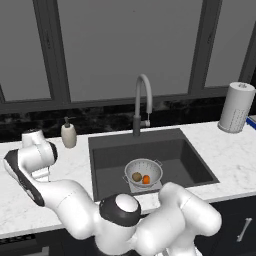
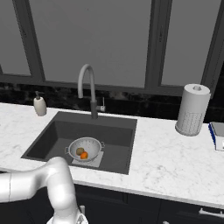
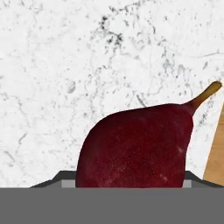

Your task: Put the colander in the sink, put the tangerine, kiwi, pear in the colander, and turn on the sink faucet and pour water over the colander.

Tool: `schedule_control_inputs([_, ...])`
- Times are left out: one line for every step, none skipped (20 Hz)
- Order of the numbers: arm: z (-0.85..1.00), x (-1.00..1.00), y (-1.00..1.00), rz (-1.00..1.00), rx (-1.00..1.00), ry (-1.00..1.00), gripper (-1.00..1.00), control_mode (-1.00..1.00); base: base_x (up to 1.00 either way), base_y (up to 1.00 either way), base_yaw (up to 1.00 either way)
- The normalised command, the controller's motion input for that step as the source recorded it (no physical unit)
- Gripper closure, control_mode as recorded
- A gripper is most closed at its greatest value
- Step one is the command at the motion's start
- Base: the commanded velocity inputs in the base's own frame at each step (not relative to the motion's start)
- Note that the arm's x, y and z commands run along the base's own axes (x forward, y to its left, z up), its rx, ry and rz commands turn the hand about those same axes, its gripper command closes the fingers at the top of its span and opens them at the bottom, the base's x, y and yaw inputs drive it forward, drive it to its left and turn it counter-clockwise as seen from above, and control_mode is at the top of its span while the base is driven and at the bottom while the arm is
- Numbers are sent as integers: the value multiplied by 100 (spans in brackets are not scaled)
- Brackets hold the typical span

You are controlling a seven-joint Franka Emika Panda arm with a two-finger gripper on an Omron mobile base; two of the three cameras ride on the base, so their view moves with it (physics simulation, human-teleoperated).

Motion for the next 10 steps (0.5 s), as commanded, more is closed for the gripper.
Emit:
schedule_control_inputs([10, 0, -89, 27, 0, -7, 100, -100, 0, 0, 0])
schedule_control_inputs([7, 0, -100, 31, 0, -5, 100, -100, 0, 0, 0])
schedule_control_inputs([6, 0, -100, 32, 0, -4, 100, -100, 0, 0, 0])
schedule_control_inputs([7, 0, -100, 31, 0, -2, 100, -100, 0, 0, 0])
schedule_control_inputs([10, 0, -100, 29, 0, 0, 100, -100, 0, 0, 0])
schedule_control_inputs([14, 0, -100, 27, 4, 0, 100, -100, 0, 0, 0])
schedule_control_inputs([13, 0, -100, 27, 9, 0, 100, -100, 0, 0, 0])
schedule_control_inputs([11, 0, -100, 27, 9, 0, 100, -100, 0, 0, 0])
schedule_control_inputs([11, 0, -100, 27, 9, 0, 100, -100, 0, 0, 0])
schedule_control_inputs([11, 0, -100, 25, 11, 0, 100, -100, 0, 0, 0])
